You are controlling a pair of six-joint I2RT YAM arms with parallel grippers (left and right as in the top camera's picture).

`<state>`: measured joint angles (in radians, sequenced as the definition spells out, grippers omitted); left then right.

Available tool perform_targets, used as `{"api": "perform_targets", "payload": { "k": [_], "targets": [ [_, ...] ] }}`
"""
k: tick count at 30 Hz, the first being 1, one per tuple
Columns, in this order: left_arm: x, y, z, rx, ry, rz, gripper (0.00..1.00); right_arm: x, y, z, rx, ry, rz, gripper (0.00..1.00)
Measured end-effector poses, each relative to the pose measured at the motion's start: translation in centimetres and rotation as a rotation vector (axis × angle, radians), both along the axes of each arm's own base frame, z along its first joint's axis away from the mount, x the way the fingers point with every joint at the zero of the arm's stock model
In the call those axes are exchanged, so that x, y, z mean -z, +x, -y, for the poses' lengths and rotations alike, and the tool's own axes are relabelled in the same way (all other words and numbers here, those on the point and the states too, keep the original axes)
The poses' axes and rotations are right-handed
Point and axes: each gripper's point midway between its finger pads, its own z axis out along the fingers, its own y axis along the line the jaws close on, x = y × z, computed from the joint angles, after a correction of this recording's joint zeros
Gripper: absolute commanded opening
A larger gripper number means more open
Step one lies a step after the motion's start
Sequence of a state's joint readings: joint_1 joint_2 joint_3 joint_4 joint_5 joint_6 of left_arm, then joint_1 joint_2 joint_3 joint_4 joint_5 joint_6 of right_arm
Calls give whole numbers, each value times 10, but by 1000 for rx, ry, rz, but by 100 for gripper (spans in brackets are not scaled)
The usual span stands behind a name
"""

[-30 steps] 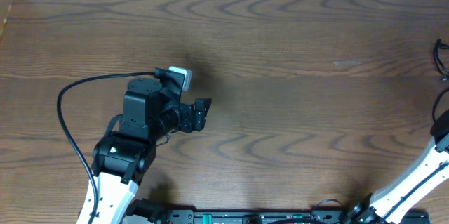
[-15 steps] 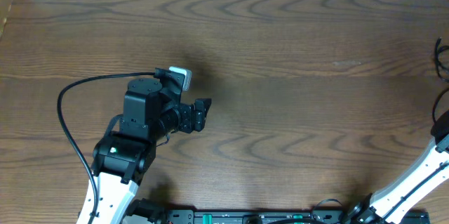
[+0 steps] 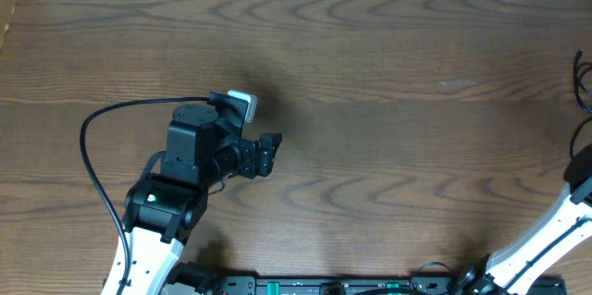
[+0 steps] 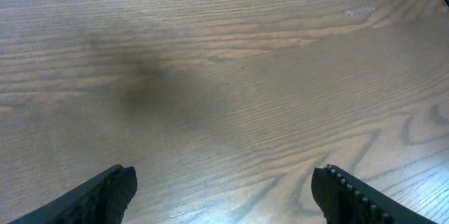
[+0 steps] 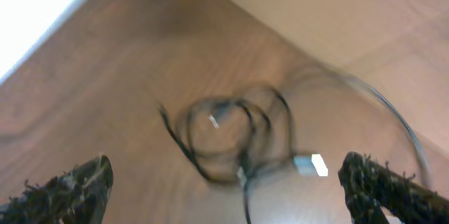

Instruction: Untangle cables

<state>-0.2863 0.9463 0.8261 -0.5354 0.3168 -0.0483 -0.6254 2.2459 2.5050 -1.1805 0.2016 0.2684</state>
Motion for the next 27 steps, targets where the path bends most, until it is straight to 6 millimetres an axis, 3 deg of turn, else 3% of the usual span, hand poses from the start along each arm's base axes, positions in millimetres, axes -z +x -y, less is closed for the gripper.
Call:
{"api": "perform_targets", "payload": {
  "k": [7,11,14,22,27],
  "targets": [
    [1,-1,0,1,2,-3,85,-38,-80,-22,281,5,-78,99],
    [1,-1,0,2,4,-5,85,-51,-121,-36,406,6,-132,99],
    [2,-2,-1,3,5,-8,85,-53,-140,-44,449,19,-174,99],
    [-16,-12,-4,15,1,59,85,-50,-131,-67,291,121,-179,99],
    [-31,-25,-12,-6,6,115,85,-78,-136,-89,190,131,-91,99]
  ]
}}
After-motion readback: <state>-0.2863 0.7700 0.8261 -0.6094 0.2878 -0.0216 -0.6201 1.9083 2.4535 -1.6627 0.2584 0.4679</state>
